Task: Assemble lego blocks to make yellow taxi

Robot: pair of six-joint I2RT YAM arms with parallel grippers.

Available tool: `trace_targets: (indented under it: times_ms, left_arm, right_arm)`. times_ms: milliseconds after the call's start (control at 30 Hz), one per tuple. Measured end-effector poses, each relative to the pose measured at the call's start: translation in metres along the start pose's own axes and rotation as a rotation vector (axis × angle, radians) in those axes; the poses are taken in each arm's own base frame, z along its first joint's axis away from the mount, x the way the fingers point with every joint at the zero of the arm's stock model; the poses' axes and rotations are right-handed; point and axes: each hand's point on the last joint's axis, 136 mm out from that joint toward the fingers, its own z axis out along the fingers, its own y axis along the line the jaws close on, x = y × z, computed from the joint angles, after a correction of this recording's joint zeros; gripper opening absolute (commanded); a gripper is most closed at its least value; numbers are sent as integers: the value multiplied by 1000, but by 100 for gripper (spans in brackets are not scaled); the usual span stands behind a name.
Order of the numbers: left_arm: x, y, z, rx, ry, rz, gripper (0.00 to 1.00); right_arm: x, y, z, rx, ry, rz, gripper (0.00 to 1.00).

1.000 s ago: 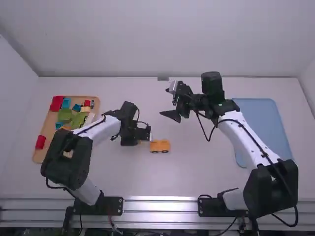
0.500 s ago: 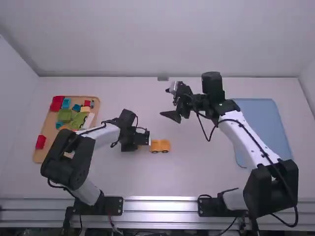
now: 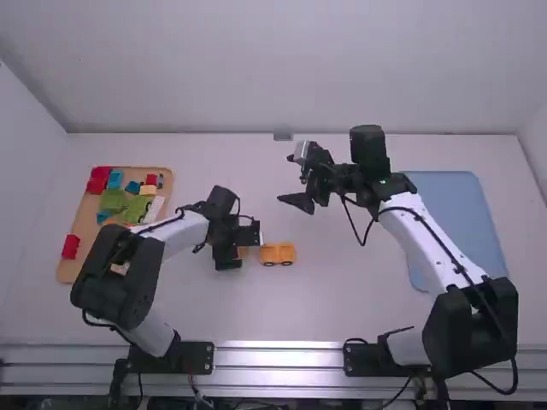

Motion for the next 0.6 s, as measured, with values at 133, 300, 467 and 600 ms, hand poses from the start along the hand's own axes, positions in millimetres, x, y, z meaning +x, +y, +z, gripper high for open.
trace_targets:
  times_ms: [133,300,467,600]
  left_arm:
    - [-21,30,-27,-99,-49,-74,99]
    - [-29,67,-51,-266,-69,-204,99]
    - [-23,61,-49,-243,-48,-264,99]
    - [-27,47,-48,-145,-109,-165,99]
  right_arm:
    - [0,0,0,1,0,0,98]
    - [2,-2,0,14,13,0,99]
    - [6,-9,-3,44,30,-3,99]
    - [10,-14,-7,64,41,-8,99]
